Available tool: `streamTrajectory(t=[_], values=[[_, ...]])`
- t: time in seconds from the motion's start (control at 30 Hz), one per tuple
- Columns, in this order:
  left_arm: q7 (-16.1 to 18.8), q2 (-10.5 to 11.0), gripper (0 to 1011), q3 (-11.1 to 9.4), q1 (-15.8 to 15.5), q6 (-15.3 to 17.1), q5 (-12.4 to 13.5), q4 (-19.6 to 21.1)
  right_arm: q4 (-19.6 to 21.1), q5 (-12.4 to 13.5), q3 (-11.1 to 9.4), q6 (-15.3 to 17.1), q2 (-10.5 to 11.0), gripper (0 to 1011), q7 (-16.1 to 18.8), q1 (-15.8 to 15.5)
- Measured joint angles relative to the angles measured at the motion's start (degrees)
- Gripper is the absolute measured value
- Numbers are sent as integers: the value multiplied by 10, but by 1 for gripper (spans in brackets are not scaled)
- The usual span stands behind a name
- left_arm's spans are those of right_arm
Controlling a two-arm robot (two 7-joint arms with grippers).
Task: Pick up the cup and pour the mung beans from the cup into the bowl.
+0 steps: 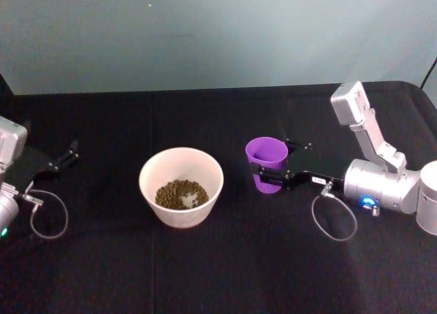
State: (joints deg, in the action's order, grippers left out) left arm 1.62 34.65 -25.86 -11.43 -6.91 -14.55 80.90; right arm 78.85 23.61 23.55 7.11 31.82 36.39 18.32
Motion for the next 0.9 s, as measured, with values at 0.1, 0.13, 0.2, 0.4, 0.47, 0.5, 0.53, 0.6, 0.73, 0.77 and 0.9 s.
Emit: streamTrajectory(t=[0.1, 0.13, 0.2, 0.4, 0.47, 0.5, 0.53, 0.6, 0.73, 0.77, 0.9], values=[[0, 0, 1000, 0, 0, 0, 0, 0, 0, 0, 0, 0, 0, 729, 0, 0], [0, 0, 1000, 0, 0, 0, 0, 0, 0, 0, -1, 0, 0, 729, 0, 0], [0, 0, 1000, 0, 0, 0, 0, 0, 0, 0, -1, -8, 0, 729, 0, -2], [0, 0, 1000, 0, 0, 0, 0, 0, -27, 7, -5, -71, -5, 729, -4, -13], [0, 0, 1000, 0, 0, 0, 0, 0, -42, 9, -2, -94, -8, 729, 7, -12], [0, 0, 1000, 0, 0, 0, 0, 0, -47, 9, -1, -102, -8, 729, 11, -11], [0, 0, 1000, 0, 0, 0, 0, 0, -54, 9, 1, -116, -10, 729, 18, -10], [0, 0, 1000, 0, 0, 0, 0, 0, -59, 10, 3, -129, -11, 729, 24, -9], [0, 0, 1000, 0, 0, 0, 0, 0, -68, 12, 5, -154, -13, 729, 36, -8], [0, 0, 1000, 0, 0, 0, 0, 0, -69, 12, 5, -157, -13, 729, 37, -8], [0, 0, 1000, 0, 0, 0, 0, 0, -73, 13, 9, -165, -15, 729, 43, -7]])
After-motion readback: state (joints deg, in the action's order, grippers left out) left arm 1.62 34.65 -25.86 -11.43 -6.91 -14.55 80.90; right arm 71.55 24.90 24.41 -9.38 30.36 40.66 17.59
